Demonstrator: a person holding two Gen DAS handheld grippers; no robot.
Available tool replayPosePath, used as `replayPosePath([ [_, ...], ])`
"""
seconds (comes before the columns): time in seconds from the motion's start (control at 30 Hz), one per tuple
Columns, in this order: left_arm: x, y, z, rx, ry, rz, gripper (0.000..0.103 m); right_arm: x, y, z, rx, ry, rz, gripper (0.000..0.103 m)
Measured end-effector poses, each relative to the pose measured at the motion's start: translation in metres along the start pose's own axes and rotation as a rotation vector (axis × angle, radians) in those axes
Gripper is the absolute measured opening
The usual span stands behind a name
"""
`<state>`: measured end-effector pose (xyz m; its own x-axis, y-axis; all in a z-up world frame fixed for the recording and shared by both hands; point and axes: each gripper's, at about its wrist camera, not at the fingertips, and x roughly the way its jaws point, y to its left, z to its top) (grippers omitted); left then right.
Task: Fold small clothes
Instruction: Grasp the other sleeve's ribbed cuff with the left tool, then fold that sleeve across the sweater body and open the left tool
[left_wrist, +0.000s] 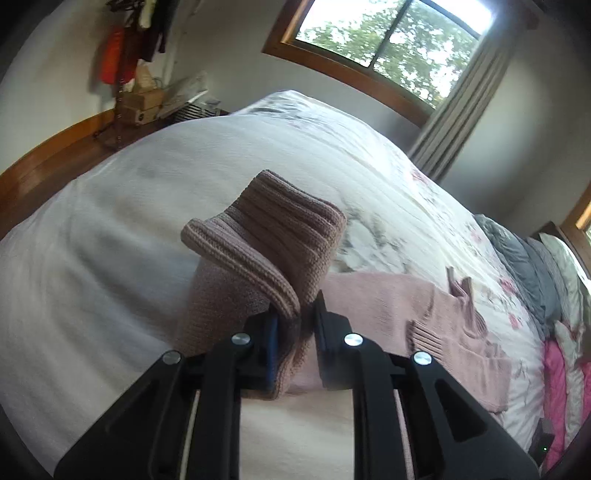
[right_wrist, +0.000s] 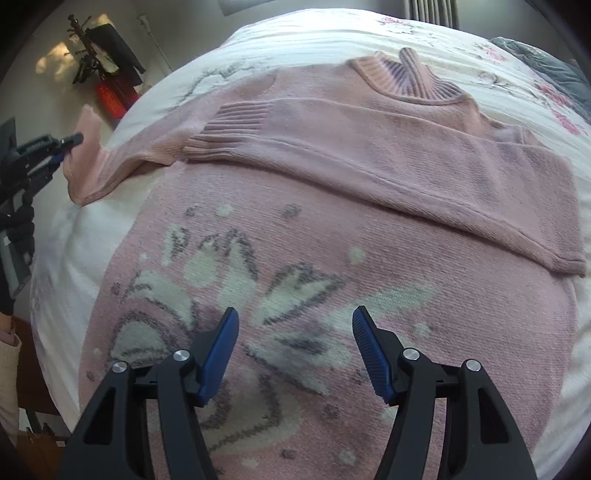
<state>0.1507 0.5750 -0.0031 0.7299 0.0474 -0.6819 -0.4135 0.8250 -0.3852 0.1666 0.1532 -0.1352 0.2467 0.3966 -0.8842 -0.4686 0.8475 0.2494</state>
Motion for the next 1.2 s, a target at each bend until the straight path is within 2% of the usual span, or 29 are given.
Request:
replayPosePath([
  [0.13, 0.017, -0.064, -0.016, 0.056, 0.050, -0.109, 0.015, -0.007, -0.015, -0.006, 0.020, -0.010, -0.014, 0.064],
  [0.33, 0.048, -0.144, -0.048, 0.130, 0.111, -0.204, 0.015, -0.016, -0.044, -0.014, 0.063, -0.021, -0.037, 0.064],
  [0.43, 0.062, -0.177, -0.066, 0.171, 0.137, -0.227, 0.015, -0.020, -0.060, -0.018, 0.092, -0.024, -0.043, 0.064],
  [0.53, 0.082, -0.192, -0.081, 0.195, 0.175, -0.212, 0.015, -0.022, -0.072, -0.022, 0.115, -0.028, -0.047, 0.064],
  [0.73, 0.128, -0.176, -0.099, 0.157, 0.282, -0.136, 0.017, -0.019, -0.081, -0.025, 0.132, -0.022, -0.048, 0.064],
  [0.83, 0.131, -0.164, -0.104, 0.146, 0.302, -0.162, 0.021, -0.016, -0.079, -0.022, 0.137, -0.018, -0.046, 0.064],
  [0.93, 0.114, -0.153, -0.104, 0.158, 0.328, -0.214, 0.031, -0.015, -0.074, -0.016, 0.131, -0.017, -0.041, 0.064],
  [1.0, 0.096, -0.145, -0.106, 0.173, 0.341, -0.260, 0.031, -0.016, -0.068, -0.007, 0.117, -0.025, -0.040, 0.064],
  [1.07, 0.074, -0.130, -0.105, 0.194, 0.318, -0.277, 0.033, -0.018, -0.063, 0.004, 0.104, -0.034, -0.032, 0.064],
  [1.1, 0.061, -0.120, -0.101, 0.204, 0.286, -0.260, 0.033, -0.019, -0.060, 0.009, 0.101, -0.037, -0.023, 0.064],
  [1.17, 0.044, -0.103, -0.088, 0.213, 0.216, -0.203, 0.034, -0.020, -0.052, 0.025, 0.094, -0.043, -0.004, 0.064],
  [1.2, 0.039, -0.094, -0.078, 0.224, 0.176, -0.150, 0.036, -0.019, -0.048, 0.033, 0.092, -0.045, 0.004, 0.064],
])
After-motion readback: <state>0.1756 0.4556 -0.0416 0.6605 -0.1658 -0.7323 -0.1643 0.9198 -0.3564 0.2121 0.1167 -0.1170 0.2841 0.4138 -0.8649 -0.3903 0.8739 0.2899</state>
